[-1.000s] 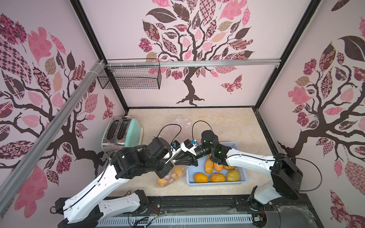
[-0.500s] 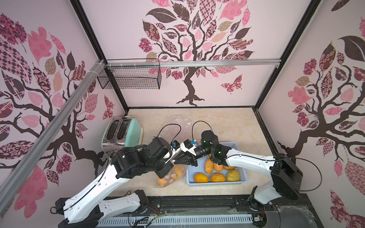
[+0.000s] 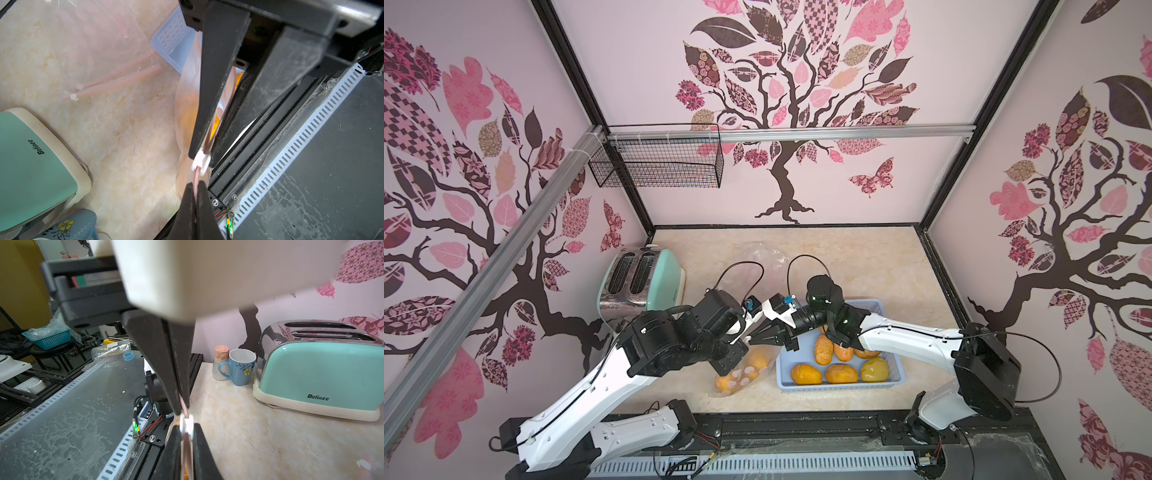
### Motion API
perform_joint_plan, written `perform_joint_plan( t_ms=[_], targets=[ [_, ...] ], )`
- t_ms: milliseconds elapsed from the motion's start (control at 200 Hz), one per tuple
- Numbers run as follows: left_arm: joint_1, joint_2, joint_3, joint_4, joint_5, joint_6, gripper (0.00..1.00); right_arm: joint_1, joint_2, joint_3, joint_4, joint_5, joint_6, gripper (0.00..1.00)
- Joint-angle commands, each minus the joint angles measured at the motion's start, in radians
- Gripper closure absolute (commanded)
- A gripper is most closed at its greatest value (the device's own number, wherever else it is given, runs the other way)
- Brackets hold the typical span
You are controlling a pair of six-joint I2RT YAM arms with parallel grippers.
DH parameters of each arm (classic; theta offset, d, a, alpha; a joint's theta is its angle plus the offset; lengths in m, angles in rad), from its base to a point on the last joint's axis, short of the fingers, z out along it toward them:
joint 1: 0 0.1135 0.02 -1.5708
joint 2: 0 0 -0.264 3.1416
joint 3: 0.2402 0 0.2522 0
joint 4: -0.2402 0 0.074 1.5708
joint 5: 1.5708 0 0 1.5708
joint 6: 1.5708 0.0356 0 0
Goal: Put the potatoes into a zipper bag and zip it
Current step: Zip the zipper on the zipper food storage bag.
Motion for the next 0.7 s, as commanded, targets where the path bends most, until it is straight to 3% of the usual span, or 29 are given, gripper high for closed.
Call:
perform_joint_plan(
  t_ms=[0, 265, 475, 695],
  targets=[
    [0.002, -0.024, -0.021, 0.062, 0.007, 0.014, 1.0, 0.025, -0.016, 0.048, -0.078, 0.018, -0.057, 0.92],
    [0.007, -0.106, -0.003, 0.023, -0.012, 0.009, 1.0, 0.026, -0.045, 0.039, -0.141, 0.042, -0.116, 0.93],
    [0.007, -0.16, 0.009, 0.01, -0.011, -0.022, 1.0, 0.024, -0.056, 0.036, -0.116, 0.02, -0.077, 0.94],
    [0.008, -0.195, 0.012, 0.002, -0.016, -0.037, 1.0, 0.022, -0.052, 0.03, -0.222, 0.072, -0.179, 0.93]
  ],
)
